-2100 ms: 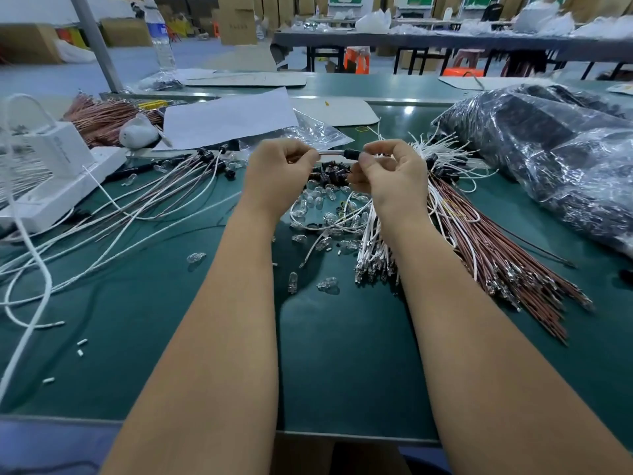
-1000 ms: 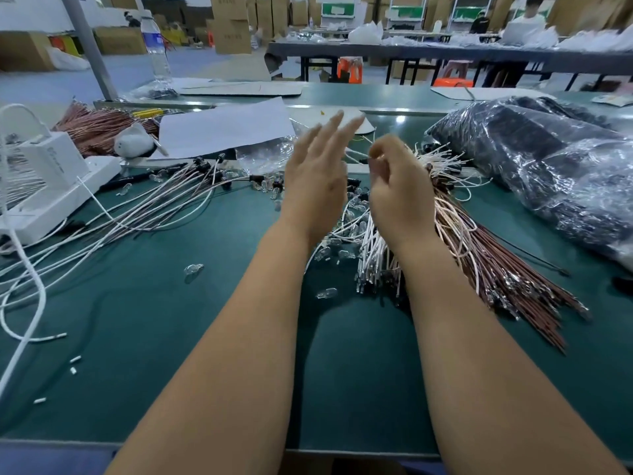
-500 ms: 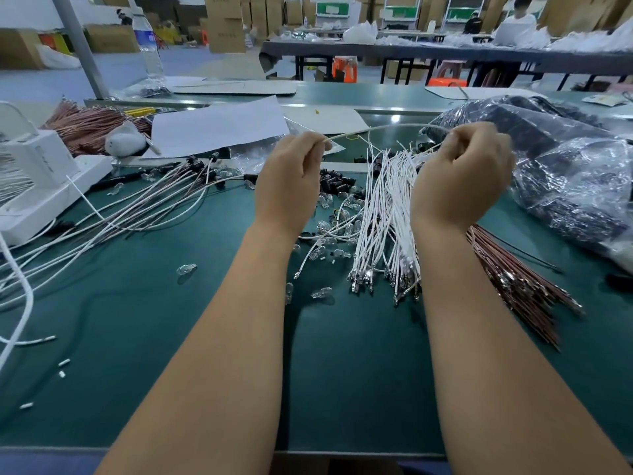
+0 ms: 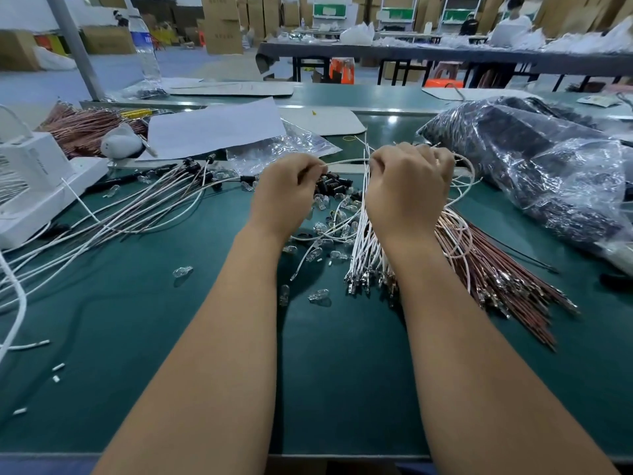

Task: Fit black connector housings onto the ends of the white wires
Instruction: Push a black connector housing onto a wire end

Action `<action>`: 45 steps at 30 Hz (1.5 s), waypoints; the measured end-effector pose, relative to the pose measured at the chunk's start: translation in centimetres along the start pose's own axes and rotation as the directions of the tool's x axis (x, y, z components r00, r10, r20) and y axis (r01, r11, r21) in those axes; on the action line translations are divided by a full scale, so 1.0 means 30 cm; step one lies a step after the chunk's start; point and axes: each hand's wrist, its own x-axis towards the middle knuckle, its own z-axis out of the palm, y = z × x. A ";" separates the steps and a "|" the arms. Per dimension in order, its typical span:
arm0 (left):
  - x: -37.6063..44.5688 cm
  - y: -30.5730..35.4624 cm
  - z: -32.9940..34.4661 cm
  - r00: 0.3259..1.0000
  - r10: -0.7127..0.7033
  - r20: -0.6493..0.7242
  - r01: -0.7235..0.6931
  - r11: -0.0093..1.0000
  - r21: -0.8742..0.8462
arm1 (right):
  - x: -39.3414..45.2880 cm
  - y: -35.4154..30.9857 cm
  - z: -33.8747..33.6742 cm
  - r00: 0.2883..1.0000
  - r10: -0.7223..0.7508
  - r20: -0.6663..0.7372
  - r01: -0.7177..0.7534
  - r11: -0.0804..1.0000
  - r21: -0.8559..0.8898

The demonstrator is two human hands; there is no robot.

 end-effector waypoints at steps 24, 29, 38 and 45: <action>0.001 -0.004 -0.042 0.954 -0.253 0.162 0.298 0.856 -0.423 | -0.021 0.010 0.039 0.889 -0.042 0.456 -0.215 0.841 0.496; -0.005 0.009 -0.045 0.962 -0.254 0.103 0.274 0.862 -0.427 | -0.022 0.010 0.041 0.897 -0.039 0.439 -0.214 0.832 0.512; -0.010 -0.008 -0.047 0.969 -0.247 -0.030 0.216 0.893 -0.395 | -0.027 -0.003 0.047 0.932 -0.047 0.360 -0.122 0.893 0.432; 0.004 -0.082 -0.091 0.920 -0.359 -0.157 0.340 0.930 -0.138 | -0.021 0.015 0.059 0.925 0.055 0.376 -0.207 0.903 0.377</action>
